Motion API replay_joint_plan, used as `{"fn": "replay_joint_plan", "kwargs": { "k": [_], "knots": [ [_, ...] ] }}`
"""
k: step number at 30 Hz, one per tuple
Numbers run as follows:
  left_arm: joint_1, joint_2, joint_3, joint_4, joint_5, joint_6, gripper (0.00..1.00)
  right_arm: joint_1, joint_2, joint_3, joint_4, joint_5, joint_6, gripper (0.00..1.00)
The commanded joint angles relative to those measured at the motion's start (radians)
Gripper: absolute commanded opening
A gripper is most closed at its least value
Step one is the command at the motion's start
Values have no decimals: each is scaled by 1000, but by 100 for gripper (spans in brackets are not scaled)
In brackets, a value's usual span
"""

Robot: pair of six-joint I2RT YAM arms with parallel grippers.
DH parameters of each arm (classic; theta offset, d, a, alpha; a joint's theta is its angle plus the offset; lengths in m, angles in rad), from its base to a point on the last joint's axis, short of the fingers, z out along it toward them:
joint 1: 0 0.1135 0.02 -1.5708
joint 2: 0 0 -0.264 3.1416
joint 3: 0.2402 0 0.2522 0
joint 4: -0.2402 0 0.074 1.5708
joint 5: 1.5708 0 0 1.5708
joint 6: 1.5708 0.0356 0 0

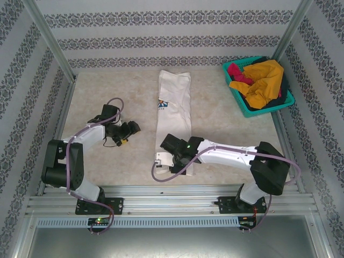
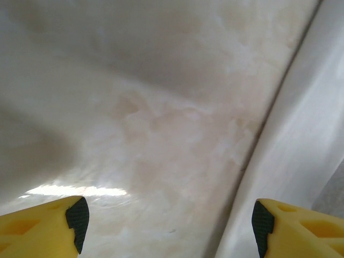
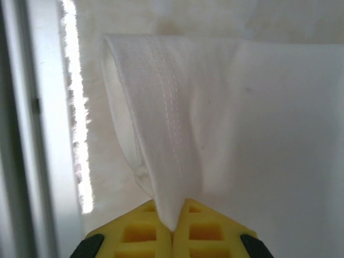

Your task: Fold and stack the t-shirts

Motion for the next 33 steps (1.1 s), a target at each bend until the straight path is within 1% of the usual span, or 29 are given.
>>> {"fn": "replay_joint_plan", "kwargs": {
  "k": [1,3,6,12,16,21,23,27,30,33],
  "knots": [
    [-30,10,44,62,23,-9,81,9,-53,51,-147,18,20,0],
    [-38,9,48,96,36,-13,81,-5,-69,69,-149,55,-11,0],
    [-43,-2,43,149,59,14,84,-62,-68,114,-145,77,-76,0],
    [-42,-59,-38,255,61,168,100,-212,4,202,-85,78,-211,0],
    [-43,-114,-129,392,63,222,100,-305,65,270,-36,42,-274,0],
    [-54,-177,-253,598,161,332,100,-383,161,385,-18,-2,-335,0],
    [-62,-198,-284,633,175,384,100,-406,205,436,-18,-10,-354,0],
    [-79,-222,-321,649,179,477,100,-436,289,529,-20,-15,-384,0],
    [-93,-234,-353,693,176,520,100,-451,349,590,-16,-8,-396,0],
    [-103,-234,-379,747,174,536,100,-460,416,663,-18,21,-405,0]
  ]
}}
